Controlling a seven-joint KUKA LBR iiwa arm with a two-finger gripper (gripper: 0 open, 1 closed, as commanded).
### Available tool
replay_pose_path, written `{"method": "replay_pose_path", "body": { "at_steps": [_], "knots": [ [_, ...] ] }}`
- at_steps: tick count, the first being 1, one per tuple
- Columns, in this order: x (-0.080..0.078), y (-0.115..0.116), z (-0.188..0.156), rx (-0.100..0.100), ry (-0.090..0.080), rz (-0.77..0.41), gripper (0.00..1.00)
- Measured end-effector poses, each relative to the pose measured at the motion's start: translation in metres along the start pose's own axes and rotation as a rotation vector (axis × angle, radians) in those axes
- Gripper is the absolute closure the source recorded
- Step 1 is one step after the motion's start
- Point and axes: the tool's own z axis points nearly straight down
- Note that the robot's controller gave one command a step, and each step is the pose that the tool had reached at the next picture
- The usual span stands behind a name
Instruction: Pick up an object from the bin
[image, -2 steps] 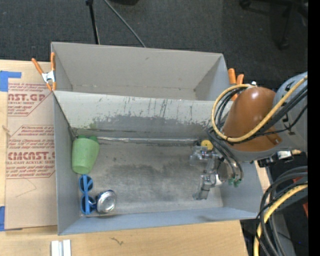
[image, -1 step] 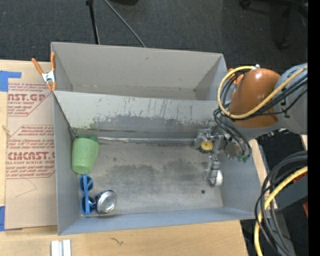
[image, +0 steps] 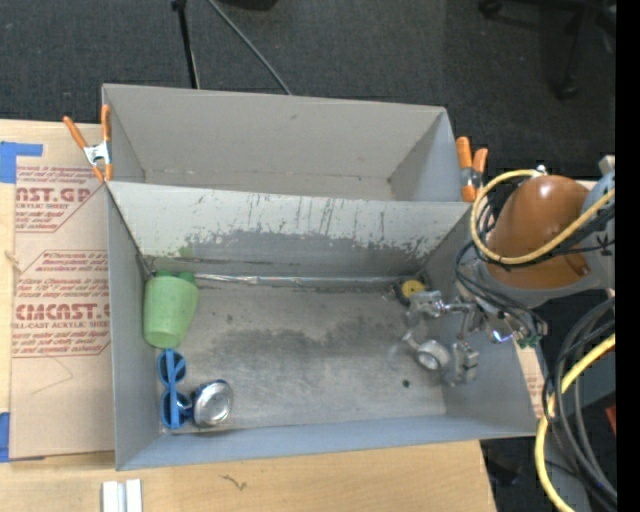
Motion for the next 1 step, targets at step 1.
{"method": "replay_pose_path", "body": {
  "at_steps": [1],
  "knots": [
    [-0.0022, 0.0010, -0.0018, 0.001, -0.004, -0.001, 1.00]
  ]
}}
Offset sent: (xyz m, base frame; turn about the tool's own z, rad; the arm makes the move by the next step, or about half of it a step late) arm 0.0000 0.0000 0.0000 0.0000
